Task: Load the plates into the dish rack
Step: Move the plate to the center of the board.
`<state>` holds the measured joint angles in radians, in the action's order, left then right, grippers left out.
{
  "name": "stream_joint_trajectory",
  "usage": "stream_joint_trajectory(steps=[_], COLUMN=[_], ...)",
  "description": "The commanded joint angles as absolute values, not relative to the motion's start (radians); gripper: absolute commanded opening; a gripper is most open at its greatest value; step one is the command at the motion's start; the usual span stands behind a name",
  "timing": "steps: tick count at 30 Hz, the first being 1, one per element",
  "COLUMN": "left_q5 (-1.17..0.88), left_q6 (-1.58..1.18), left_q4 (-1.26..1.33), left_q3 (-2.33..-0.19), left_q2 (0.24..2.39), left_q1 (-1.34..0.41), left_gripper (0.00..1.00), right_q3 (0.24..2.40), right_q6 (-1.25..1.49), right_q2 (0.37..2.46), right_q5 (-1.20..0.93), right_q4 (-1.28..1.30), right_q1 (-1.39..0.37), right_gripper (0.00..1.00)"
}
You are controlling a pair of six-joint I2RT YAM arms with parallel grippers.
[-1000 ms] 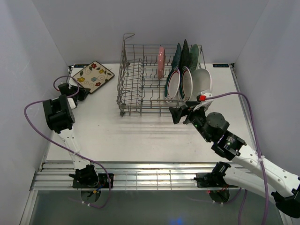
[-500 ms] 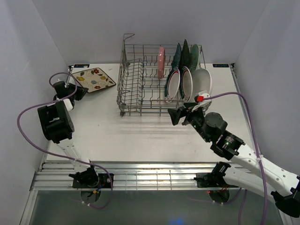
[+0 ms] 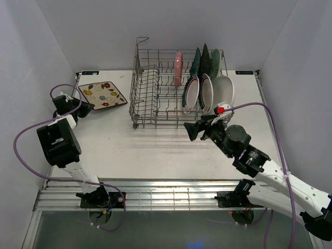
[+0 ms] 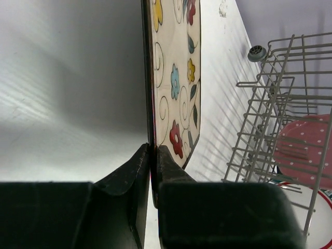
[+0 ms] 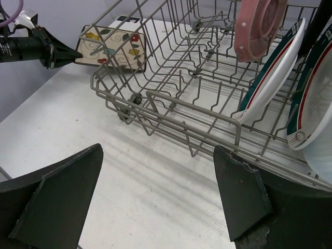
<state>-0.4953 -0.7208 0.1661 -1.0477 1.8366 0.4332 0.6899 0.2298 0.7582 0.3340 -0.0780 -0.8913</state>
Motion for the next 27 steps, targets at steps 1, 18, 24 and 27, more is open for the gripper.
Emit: stream_joint_trajectory(steps=[1,18,24,27], left_q5=[-0.508,-0.612,-0.612,-0.643], left_q6=[-0.646,-0.584,-0.545,-0.535], left_q4=[0.196,0.132,0.156,0.175], left_q3=[-1.023,-1.006,-0.982,-0.982], left_q2=[1.711,1.790,1.770,1.776], left_q1=[0.456,0.551,0.566,0.578], left_gripper=[0.00,0.00,0.00,0.00], right_q3=[0.695,0.699,0.693,0.693], right_q6=[0.245,0.253,0.255,0.256], right_q2=[0.739,0.764,0.767,0.765], right_q5=[0.311,0.279,0.267,0.262], right_q4=[-0.121,-0.127,-0.133,-0.137], right_q1=[-0.896,-0.897,-0.897,-0.897], right_gripper=[0.92,0.92,0.92,0.92])
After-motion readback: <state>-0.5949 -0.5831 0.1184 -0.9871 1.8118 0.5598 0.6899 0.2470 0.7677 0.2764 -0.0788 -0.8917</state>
